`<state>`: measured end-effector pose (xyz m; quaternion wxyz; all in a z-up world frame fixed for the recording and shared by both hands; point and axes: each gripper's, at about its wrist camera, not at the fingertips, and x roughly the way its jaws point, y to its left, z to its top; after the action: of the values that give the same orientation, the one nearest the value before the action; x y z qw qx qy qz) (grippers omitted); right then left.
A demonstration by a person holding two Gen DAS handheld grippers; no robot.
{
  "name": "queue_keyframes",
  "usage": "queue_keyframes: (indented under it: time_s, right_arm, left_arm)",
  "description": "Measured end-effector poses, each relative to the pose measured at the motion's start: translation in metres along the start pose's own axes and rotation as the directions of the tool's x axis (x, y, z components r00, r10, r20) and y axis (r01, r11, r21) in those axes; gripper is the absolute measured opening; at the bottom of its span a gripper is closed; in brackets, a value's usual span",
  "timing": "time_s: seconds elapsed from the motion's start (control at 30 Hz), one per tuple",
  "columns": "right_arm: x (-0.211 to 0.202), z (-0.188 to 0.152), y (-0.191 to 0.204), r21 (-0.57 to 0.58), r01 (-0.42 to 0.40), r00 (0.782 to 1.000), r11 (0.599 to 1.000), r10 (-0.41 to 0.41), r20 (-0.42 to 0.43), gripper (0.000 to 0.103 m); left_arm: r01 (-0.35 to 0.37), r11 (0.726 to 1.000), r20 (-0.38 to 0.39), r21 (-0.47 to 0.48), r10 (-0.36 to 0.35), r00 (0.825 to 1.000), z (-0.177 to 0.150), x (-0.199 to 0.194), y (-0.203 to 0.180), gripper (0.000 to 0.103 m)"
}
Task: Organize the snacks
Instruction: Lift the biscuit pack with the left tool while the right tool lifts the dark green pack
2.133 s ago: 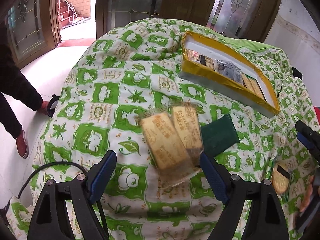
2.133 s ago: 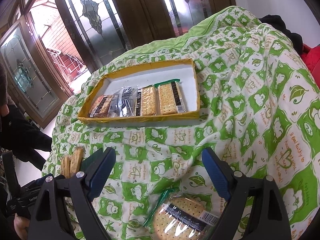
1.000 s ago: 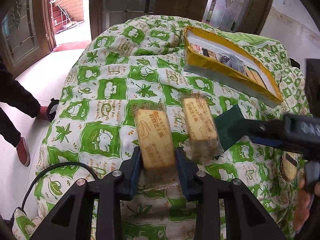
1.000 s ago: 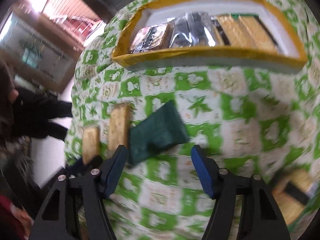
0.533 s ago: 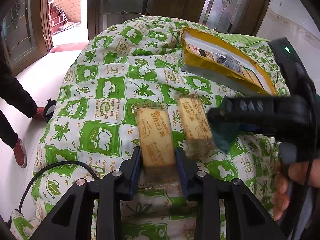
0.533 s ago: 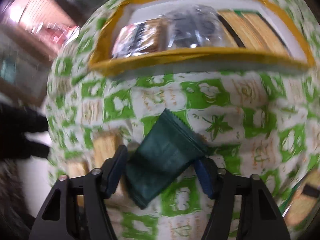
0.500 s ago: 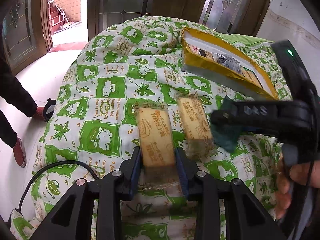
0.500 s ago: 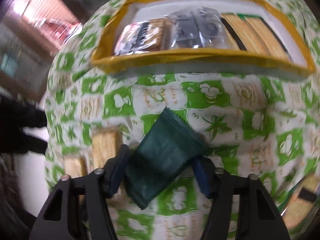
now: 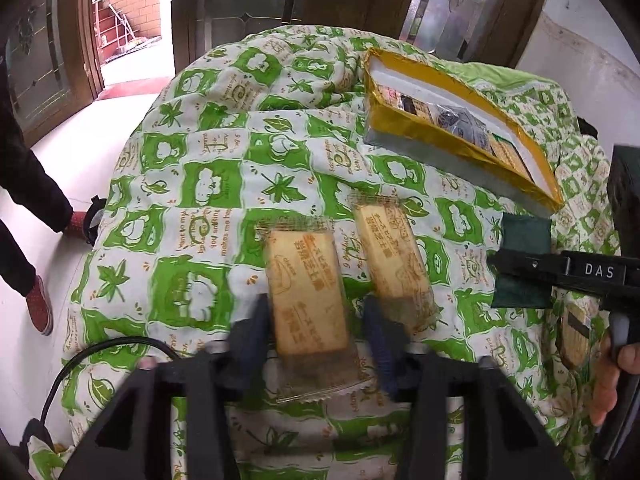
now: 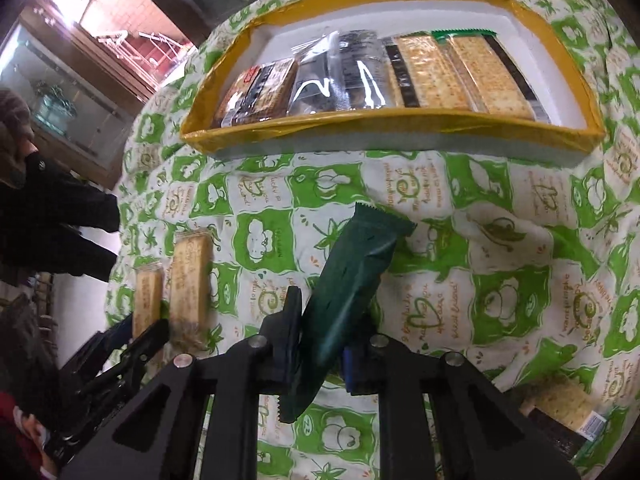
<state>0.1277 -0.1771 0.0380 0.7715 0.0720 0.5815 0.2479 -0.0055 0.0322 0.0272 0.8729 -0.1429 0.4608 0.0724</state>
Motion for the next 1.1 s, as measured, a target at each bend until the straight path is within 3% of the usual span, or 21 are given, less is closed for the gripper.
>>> queue_keyframes:
  time_s: [0.3, 0.63, 1.1]
  right_arm:
    - [-0.011, -0.007, -0.005, 0.053, -0.058, 0.998, 0.997, 0.057, 0.024, 0.016]
    - [-0.02, -0.01, -0.005, 0.023, -0.041, 0.998, 0.999, 0.04, 0.05, 0.012]
    - [-0.041, -0.012, -0.005, 0.005, -0.061, 0.993, 0.998, 0.06, 0.1, 0.009]
  left_arm:
    - [0.055, 0.998, 0.002, -0.028, -0.055, 0.999, -0.001, -0.007, 0.001, 0.034]
    - [-0.005, 0.999, -0.022, 0.031, 0.006, 1.0, 0.0, 0.001, -0.01, 0.034]
    - [0.074, 0.997, 0.043, 0.007, -0.074, 0.996, 0.011, -0.031, -0.019, 0.034]
